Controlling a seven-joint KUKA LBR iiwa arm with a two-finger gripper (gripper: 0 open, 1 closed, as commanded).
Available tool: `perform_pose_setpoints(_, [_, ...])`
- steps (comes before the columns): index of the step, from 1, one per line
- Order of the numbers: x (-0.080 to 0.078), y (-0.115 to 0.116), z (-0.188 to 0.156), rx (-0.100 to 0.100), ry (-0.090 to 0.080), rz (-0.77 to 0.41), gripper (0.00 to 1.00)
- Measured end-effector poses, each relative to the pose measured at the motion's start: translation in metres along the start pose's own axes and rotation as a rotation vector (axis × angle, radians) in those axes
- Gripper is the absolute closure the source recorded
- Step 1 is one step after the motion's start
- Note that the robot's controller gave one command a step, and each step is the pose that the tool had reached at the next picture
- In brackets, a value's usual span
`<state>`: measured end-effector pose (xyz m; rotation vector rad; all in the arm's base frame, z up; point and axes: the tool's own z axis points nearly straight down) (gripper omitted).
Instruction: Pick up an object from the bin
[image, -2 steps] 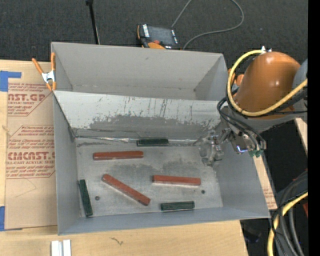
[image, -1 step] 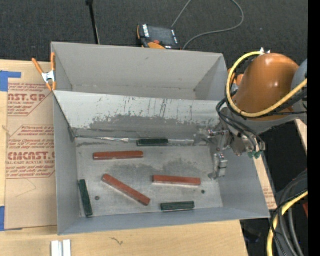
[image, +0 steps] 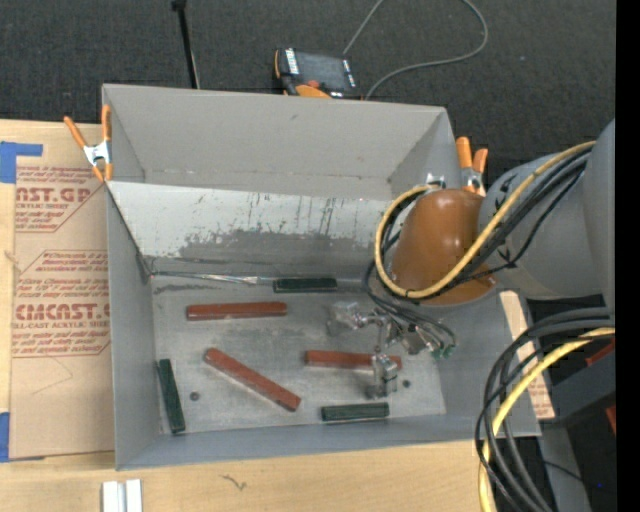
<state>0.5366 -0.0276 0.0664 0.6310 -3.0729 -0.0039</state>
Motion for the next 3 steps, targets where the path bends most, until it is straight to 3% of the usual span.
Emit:
perform_pose_setpoints(1, [-0.001,-0.001,-0.004,0.003,-0.004,0.001,1.0])
perform_pose_setpoints(2, [-0.022,-0.065,-0.118,0.01,-0.013,-0.089,1.0])
perform_pose_setpoints(3, [-0.04,-0.02,-0.253,0.009,-0.013,-0.326,1.0])
